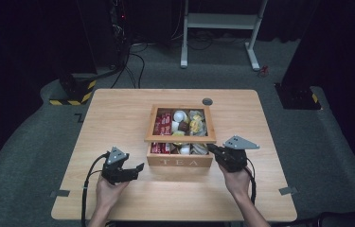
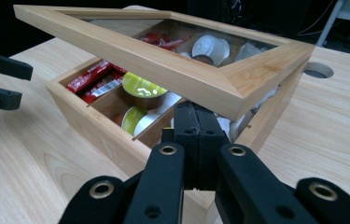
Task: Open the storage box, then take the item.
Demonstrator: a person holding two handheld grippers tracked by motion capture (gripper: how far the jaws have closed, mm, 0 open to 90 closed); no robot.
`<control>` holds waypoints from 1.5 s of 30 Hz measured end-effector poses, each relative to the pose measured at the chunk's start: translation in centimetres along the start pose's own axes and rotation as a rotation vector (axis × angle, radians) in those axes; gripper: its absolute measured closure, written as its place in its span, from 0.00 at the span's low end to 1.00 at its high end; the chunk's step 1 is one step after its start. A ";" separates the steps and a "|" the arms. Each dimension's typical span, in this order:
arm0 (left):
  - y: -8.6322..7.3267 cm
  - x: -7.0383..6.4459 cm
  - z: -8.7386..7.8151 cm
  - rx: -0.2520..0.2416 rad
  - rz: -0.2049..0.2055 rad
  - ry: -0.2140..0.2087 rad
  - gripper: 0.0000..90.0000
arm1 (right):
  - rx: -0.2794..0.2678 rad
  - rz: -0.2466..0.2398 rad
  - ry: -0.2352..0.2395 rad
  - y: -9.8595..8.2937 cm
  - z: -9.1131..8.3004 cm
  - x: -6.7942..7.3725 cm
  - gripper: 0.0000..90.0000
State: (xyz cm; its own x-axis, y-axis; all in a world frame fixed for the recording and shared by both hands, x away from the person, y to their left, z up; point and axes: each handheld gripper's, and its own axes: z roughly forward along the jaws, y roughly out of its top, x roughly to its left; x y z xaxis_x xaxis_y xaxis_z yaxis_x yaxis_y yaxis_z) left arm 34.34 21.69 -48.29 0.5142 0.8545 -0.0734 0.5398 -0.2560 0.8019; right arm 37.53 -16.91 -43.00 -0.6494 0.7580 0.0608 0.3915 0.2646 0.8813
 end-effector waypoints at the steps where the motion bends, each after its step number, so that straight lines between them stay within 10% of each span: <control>1: 0.1 -0.1 0.0 -0.002 -0.002 -0.009 0.29 | -0.002 0.001 0.000 0.2 0.0 -0.1 1.00; 45: 7.4 -5.1 3.5 -0.026 0.119 -0.117 0.34 | -0.021 0.028 0.026 5.6 -0.1 -1.8 0.99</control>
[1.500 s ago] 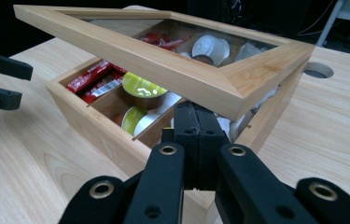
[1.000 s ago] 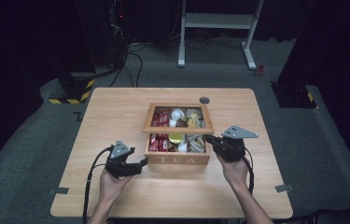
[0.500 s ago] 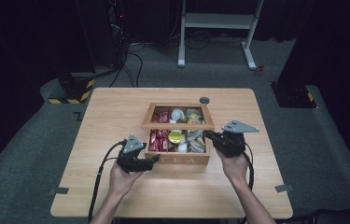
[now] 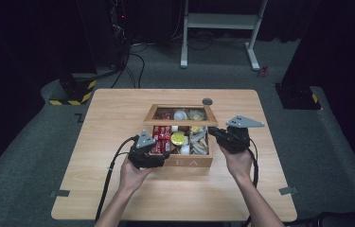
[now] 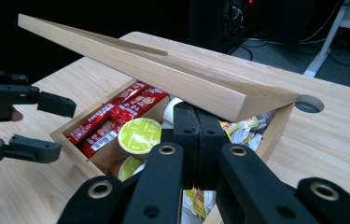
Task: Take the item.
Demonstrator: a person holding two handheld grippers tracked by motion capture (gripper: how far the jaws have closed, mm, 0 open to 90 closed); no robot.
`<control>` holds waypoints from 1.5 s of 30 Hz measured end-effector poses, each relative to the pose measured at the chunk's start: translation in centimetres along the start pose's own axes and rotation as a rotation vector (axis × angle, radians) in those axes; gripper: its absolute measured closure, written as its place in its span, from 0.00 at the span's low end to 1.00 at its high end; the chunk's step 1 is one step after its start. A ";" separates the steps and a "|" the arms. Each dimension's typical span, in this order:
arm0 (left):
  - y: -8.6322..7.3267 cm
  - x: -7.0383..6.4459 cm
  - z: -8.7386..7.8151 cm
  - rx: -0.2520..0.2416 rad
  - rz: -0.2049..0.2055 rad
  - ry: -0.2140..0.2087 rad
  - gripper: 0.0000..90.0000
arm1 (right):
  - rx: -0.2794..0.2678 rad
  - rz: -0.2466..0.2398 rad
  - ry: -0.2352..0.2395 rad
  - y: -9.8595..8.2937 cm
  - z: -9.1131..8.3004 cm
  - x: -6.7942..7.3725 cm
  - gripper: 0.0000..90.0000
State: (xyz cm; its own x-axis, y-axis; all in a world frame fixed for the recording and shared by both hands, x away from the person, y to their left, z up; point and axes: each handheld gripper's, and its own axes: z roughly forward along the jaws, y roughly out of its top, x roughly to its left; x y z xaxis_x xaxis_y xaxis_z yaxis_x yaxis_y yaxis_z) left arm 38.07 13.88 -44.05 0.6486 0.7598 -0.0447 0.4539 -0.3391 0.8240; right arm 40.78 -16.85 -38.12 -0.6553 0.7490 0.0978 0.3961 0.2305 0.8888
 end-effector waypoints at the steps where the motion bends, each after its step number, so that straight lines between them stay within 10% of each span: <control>1: 0.1 -0.1 0.1 0.002 0.002 -0.001 0.34 | 0.000 0.002 0.003 0.1 0.0 0.0 0.99; 45: 4.1 -1.2 6.4 0.090 0.090 0.050 0.32 | -0.034 0.030 0.012 2.7 1.4 -1.4 0.99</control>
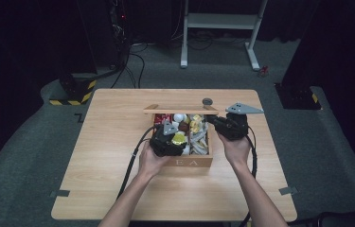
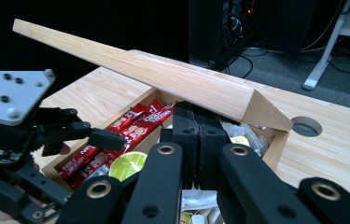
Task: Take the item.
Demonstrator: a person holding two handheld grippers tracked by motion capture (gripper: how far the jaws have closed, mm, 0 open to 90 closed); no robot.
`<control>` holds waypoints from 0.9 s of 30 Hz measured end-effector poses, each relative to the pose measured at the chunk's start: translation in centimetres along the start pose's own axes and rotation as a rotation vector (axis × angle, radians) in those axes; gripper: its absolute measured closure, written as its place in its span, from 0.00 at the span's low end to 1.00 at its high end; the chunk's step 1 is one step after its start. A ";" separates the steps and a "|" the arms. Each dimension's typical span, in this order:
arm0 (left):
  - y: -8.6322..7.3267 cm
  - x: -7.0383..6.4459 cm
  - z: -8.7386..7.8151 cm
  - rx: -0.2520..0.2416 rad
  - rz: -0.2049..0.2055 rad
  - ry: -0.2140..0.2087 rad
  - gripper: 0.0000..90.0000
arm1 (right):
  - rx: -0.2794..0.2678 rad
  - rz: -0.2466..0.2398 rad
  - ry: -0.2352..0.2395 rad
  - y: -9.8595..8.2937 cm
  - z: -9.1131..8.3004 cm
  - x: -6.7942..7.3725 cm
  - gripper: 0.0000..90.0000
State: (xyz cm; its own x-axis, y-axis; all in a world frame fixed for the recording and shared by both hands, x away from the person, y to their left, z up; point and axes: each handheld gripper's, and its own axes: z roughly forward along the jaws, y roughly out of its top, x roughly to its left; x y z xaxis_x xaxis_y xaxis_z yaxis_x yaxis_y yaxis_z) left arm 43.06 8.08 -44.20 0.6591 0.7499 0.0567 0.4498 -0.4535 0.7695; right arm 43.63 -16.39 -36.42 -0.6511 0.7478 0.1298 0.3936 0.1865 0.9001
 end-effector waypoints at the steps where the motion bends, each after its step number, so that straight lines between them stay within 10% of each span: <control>1: 0.1 0.0 0.2 0.005 -0.003 -0.006 0.32 | -0.001 0.001 0.002 0.0 0.0 0.0 0.99; 27: 0.7 -0.1 2.9 0.135 0.037 0.027 0.44 | -0.016 0.014 0.006 0.3 0.1 -0.2 0.98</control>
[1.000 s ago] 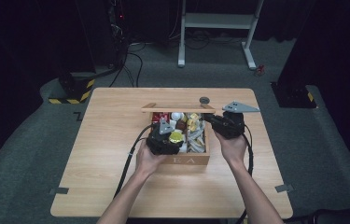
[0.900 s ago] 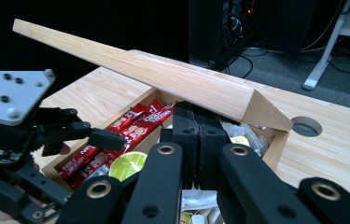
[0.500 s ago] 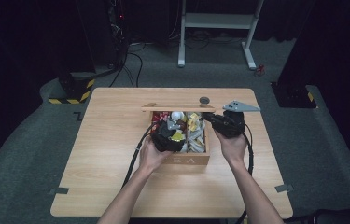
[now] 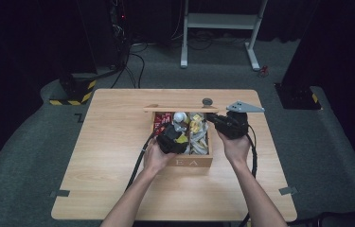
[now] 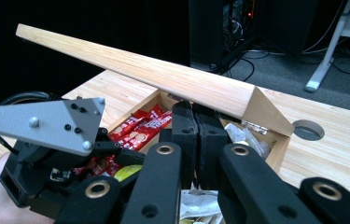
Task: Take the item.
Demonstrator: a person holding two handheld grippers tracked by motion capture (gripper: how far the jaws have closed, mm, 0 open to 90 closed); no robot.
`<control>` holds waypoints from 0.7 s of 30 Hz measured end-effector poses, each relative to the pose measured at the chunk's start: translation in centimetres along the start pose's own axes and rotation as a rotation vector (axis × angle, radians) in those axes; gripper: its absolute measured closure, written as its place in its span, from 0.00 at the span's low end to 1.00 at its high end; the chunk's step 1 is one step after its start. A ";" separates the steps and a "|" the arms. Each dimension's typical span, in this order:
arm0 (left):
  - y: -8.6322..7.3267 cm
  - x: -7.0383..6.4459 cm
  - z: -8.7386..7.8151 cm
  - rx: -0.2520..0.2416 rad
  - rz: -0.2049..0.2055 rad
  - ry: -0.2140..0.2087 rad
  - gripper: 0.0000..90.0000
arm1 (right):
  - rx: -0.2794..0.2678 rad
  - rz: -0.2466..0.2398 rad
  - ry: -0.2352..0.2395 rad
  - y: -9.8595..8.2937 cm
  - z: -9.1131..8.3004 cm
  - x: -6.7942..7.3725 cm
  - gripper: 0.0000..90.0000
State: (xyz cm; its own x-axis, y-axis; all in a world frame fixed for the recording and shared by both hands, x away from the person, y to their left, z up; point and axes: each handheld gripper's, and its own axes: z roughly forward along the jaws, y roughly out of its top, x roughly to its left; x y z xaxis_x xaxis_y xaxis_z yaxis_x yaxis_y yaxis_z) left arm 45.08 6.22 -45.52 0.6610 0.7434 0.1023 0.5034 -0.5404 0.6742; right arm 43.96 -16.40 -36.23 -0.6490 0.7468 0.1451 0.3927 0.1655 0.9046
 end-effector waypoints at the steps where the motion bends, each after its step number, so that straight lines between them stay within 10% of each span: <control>1: 0.0 0.0 0.0 0.002 0.001 -0.002 0.45 | 0.001 -0.001 0.000 0.0 0.0 0.0 0.98; 21: -0.4 0.2 -1.8 -0.080 0.001 -0.044 0.45 | 0.009 0.006 0.008 -0.1 0.5 0.1 0.98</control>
State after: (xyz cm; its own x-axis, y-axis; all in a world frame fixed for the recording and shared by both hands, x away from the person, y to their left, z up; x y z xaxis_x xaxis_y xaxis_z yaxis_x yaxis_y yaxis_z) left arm 44.04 7.25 -44.44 0.6863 0.7238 0.0719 0.4580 -0.5067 0.7304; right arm 44.18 -15.99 -36.48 -0.6519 0.7425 0.1540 0.4027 0.1669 0.9000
